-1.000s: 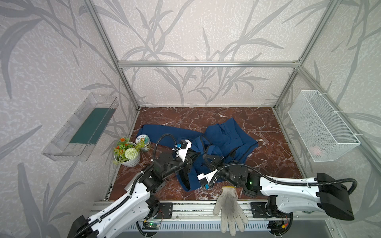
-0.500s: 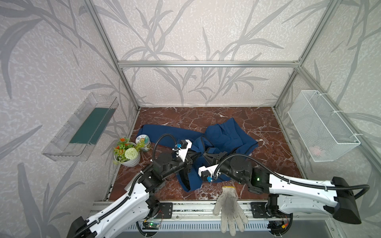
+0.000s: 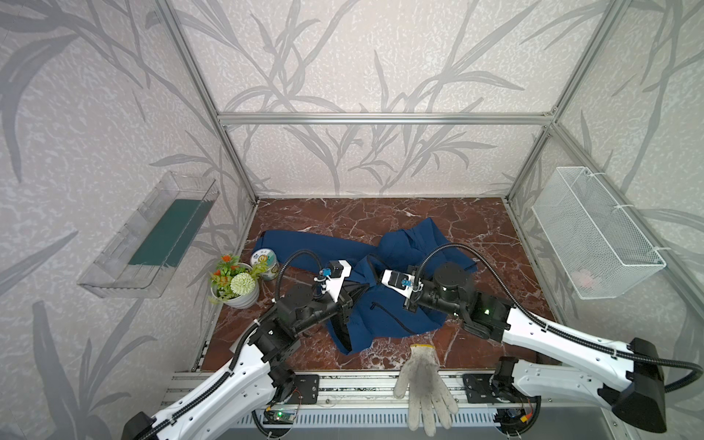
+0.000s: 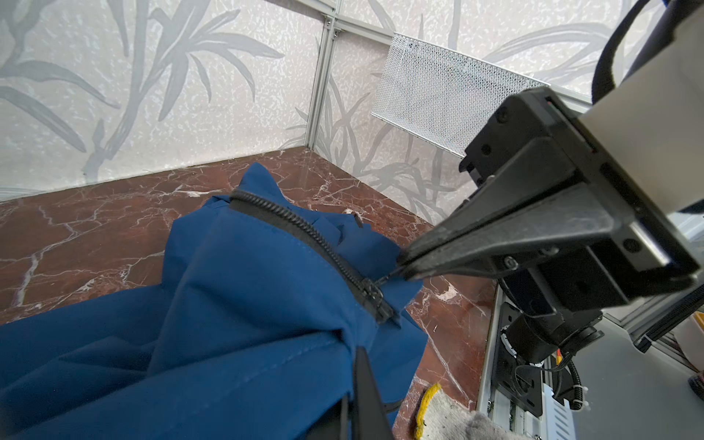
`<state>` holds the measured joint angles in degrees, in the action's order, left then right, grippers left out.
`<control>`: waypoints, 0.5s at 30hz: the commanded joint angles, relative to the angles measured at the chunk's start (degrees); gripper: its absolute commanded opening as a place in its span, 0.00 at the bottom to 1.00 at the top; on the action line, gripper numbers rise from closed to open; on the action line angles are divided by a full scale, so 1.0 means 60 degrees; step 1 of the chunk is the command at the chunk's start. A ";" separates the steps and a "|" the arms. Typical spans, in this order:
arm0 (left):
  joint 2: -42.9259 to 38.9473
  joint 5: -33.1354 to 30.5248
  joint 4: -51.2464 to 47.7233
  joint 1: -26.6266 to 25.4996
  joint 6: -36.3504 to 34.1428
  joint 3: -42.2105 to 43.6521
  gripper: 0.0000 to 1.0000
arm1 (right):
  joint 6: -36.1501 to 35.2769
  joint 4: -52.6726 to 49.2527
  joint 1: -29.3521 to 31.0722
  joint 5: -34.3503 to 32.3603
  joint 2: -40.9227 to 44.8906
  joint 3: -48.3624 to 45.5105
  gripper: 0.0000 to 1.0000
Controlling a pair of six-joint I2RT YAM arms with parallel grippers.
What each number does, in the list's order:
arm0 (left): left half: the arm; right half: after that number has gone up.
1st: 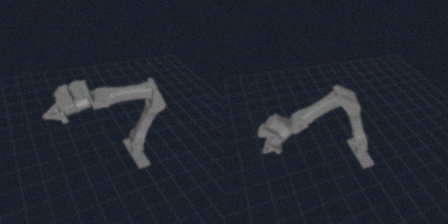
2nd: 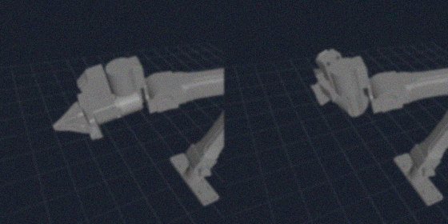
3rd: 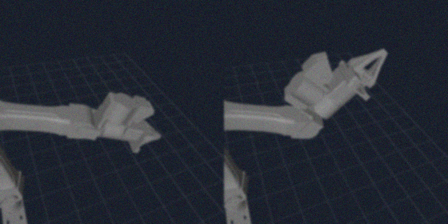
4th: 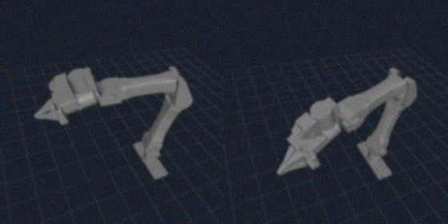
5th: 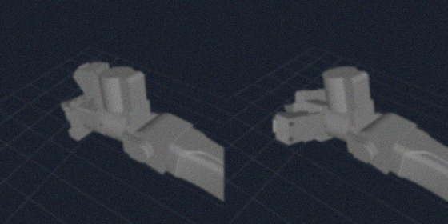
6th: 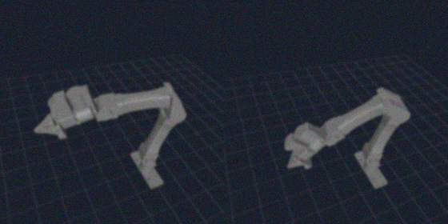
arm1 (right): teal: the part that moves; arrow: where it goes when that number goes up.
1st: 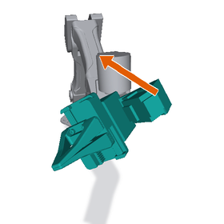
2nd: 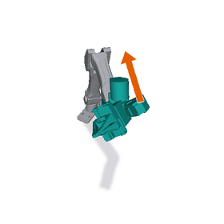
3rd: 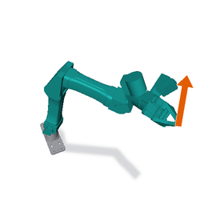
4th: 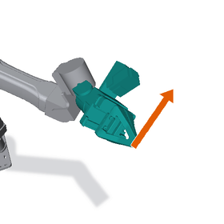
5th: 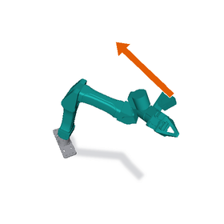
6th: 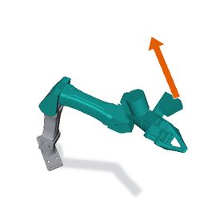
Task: Zip up the jacket
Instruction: 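Pull the zipper pull with the right gripper toward the left gripper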
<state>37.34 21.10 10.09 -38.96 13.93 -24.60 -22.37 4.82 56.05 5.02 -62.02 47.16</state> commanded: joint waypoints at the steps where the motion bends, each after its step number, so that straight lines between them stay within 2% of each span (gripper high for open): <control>1: -0.0104 -0.0053 -0.1075 0.0015 -0.0111 -0.0163 0.00 | 0.1123 0.0513 -0.0362 -0.0125 -0.0001 0.0435 0.00; 6: -0.0173 0.0091 -0.1349 -0.0009 -0.0096 -0.0177 0.00 | 0.1203 0.1185 -0.0638 0.0172 -0.0216 0.0536 0.00; 15: -0.0438 0.0217 -0.2404 -0.0004 0.0000 -0.0553 0.00 | 0.0804 0.1257 -0.1248 -0.0142 -0.0911 0.1251 0.00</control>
<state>35.79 20.51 4.34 -38.83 14.04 -26.83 -16.40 6.59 52.05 11.51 -67.77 50.98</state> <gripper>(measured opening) 0.045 0.047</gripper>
